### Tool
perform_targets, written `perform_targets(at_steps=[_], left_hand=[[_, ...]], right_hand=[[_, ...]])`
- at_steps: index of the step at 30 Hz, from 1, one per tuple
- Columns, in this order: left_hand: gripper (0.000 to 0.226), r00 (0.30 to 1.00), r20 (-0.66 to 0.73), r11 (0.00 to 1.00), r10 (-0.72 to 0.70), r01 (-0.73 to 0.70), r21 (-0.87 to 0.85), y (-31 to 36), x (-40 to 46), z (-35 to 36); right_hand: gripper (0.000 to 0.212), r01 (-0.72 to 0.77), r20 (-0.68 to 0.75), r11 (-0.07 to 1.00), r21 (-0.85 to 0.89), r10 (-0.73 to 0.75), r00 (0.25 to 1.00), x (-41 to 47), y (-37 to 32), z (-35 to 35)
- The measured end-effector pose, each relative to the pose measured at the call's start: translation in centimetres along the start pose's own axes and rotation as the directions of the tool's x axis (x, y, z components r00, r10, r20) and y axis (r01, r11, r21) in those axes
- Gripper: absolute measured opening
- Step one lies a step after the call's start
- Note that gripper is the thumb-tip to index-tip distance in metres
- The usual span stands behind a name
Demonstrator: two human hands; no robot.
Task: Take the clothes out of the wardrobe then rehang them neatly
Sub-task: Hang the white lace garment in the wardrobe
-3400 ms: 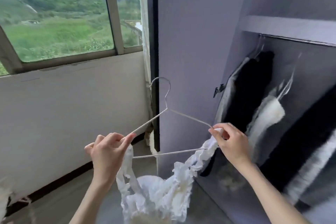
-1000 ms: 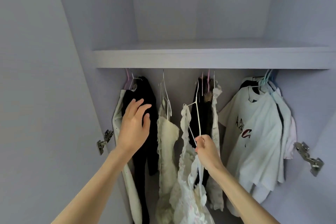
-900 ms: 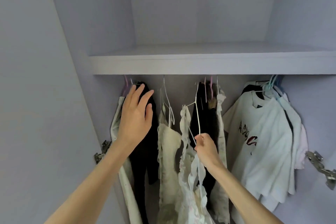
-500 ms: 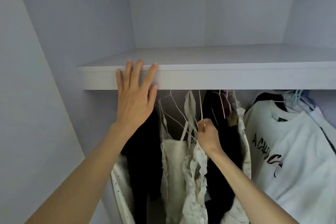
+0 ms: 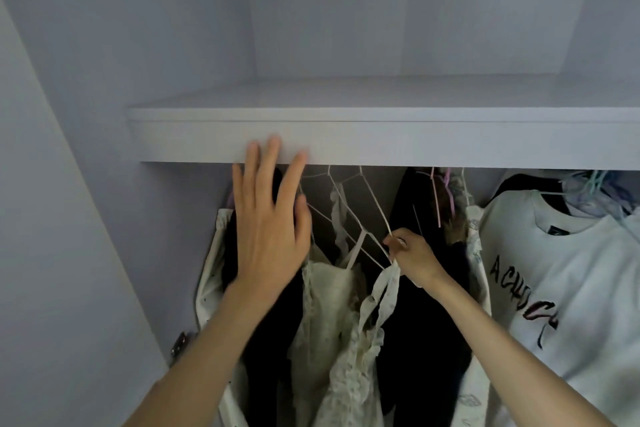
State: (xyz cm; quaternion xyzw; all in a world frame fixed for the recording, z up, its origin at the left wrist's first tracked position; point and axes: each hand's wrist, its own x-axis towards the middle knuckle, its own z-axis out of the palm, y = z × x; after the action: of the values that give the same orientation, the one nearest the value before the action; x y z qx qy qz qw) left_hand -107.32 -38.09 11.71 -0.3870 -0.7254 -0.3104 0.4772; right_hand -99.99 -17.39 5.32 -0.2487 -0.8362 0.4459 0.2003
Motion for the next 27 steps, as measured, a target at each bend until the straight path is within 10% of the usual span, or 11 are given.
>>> perform_targets(at_steps=[5,10,14,21,27], left_hand=[[0.04,0.931,0.318,0.944,-0.179,0.254,-0.211,1.6,-7.4,6.1],[0.056,0.497,0.773,0.481,-0.393,0.828,-0.288,4.1,-4.3,12.2],[0.051,0.406,0.764,0.402,-0.502,0.891,-0.209,4.5,-3.6,14.7],[0.028,0.61,0.654,0.618,-0.448,0.74,-0.267,1.7,-5.5,11.6],[0.033,0.569,0.802,0.775,-0.181,0.584,-0.239,2.0,-3.7,11.2]], right_hand=[[0.019,-0.014,0.078,0.972,0.235,-0.005,0.997,-0.9,0.9,-1.3],[0.026,0.011,0.091,0.971,0.238,-0.034,0.995,-1.6,1.5,-0.6],[0.026,0.03,0.011,0.971,0.235,-0.033,0.999,-2.0,1.6,-0.8],[0.038,0.072,-0.121,0.982,0.175,-0.051,0.991,-2.1,2.6,0.1],[0.04,0.206,-0.175,0.977,0.047,-0.196,0.965,-1.7,1.8,5.0]])
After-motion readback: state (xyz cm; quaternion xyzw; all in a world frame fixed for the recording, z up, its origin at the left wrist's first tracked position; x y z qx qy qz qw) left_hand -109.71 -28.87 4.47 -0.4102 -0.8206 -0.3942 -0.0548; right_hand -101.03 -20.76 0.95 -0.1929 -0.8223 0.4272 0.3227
